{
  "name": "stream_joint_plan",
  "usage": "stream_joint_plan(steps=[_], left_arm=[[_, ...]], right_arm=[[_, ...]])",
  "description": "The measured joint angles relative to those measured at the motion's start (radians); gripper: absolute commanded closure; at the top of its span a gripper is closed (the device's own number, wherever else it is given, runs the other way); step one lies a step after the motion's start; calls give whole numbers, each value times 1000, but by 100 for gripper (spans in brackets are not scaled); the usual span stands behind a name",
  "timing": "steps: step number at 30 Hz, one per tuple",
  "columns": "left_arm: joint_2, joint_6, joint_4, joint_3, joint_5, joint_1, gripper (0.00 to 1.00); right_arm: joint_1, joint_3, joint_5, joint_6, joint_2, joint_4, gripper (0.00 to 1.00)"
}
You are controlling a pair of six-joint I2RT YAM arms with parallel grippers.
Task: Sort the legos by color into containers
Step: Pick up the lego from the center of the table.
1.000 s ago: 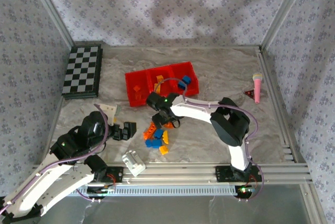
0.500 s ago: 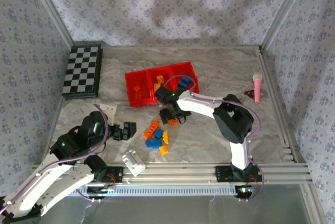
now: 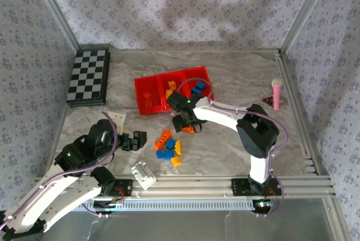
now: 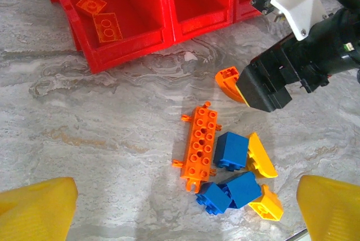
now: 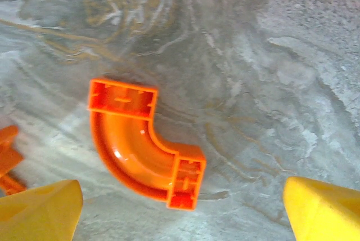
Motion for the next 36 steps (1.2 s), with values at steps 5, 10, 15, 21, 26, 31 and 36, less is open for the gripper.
stream_joint_plan(steps=[5,10,15,21,26,31,36], left_arm=[[8,0,-3,0,0,0,0],[8,-1,-3,0,-8,0,0],[6,-8,-3,0,-23,0,0],[7,-8,-3,0,-26,0,0],[7,-8,-3,0,-26,0,0],[7,-8,-3,0,-26,0,0],[7,-8,-3,0,-26,0,0]], right_arm=[[24,37,-5,-8,21,1,6],[21,51,-13,-30,74,16,6],[11,52,-20,-47,121,39,7],[7,98,-20,-64,172,30,10],[8,129,-20,-72,189,30,12],[3,130,-20,-72,194,30,15],[-1,130,-23,-71,198,31,17]])
